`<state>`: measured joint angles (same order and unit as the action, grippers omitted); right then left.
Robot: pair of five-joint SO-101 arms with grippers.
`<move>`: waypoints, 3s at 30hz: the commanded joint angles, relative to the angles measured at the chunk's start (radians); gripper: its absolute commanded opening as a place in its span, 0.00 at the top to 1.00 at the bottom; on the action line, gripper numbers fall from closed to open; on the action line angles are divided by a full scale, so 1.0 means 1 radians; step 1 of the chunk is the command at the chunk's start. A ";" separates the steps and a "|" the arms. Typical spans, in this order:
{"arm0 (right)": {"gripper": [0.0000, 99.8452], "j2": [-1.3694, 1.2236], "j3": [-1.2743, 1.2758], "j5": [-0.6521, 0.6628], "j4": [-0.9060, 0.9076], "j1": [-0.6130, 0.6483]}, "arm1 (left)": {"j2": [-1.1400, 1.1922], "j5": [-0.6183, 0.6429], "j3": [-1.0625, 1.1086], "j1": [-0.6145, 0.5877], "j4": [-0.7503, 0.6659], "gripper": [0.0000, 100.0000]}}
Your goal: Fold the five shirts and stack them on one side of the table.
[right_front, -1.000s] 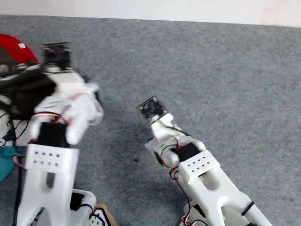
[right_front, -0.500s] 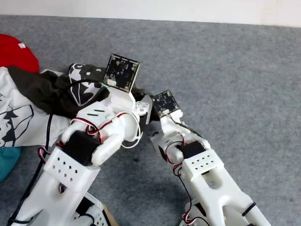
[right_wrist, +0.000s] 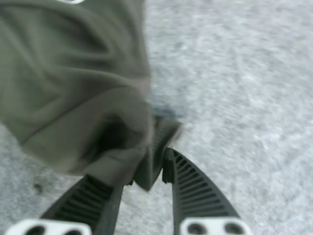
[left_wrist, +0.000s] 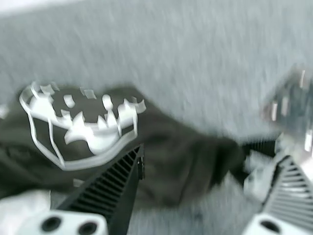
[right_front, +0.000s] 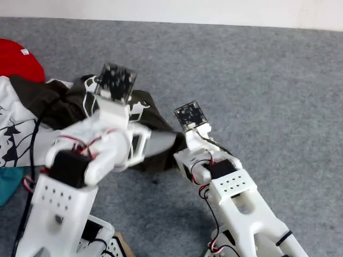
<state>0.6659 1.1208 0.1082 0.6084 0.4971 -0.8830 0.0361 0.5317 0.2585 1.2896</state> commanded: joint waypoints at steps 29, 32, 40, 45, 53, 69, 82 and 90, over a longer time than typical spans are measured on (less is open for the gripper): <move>0.89 0.012 -0.013 -0.009 -0.013 -0.018 | -0.536 -0.006 0.750 -0.421 -0.227 0.87; 0.89 0.012 -0.013 -0.009 -0.013 -0.018 | -0.518 -0.006 0.739 -0.395 -0.227 0.86; 0.89 0.012 -0.012 -0.009 -0.013 -0.018 | -0.113 0.000 0.591 -0.367 -0.272 0.86; 0.89 0.012 -0.010 -0.009 -0.013 -0.018 | 0.079 0.000 0.510 -0.360 -0.278 0.86; 0.89 0.012 -0.013 -0.009 -0.015 -0.018 | 0.127 0.002 0.509 -0.206 -0.310 0.86; 0.89 0.012 -0.013 -0.009 -0.015 -0.018 | 0.312 0.057 0.518 -0.298 -0.451 0.86; 0.89 0.012 -0.008 -0.009 -0.016 0.008 | 0.433 0.057 0.516 -0.317 -0.534 0.86; 0.89 0.012 -0.008 -0.009 -0.016 0.008 | 0.503 0.052 0.493 -0.286 -0.555 0.98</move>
<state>0.6659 1.1208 0.1082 0.6084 0.4925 -0.3905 0.0898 1.0687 -0.0422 0.7449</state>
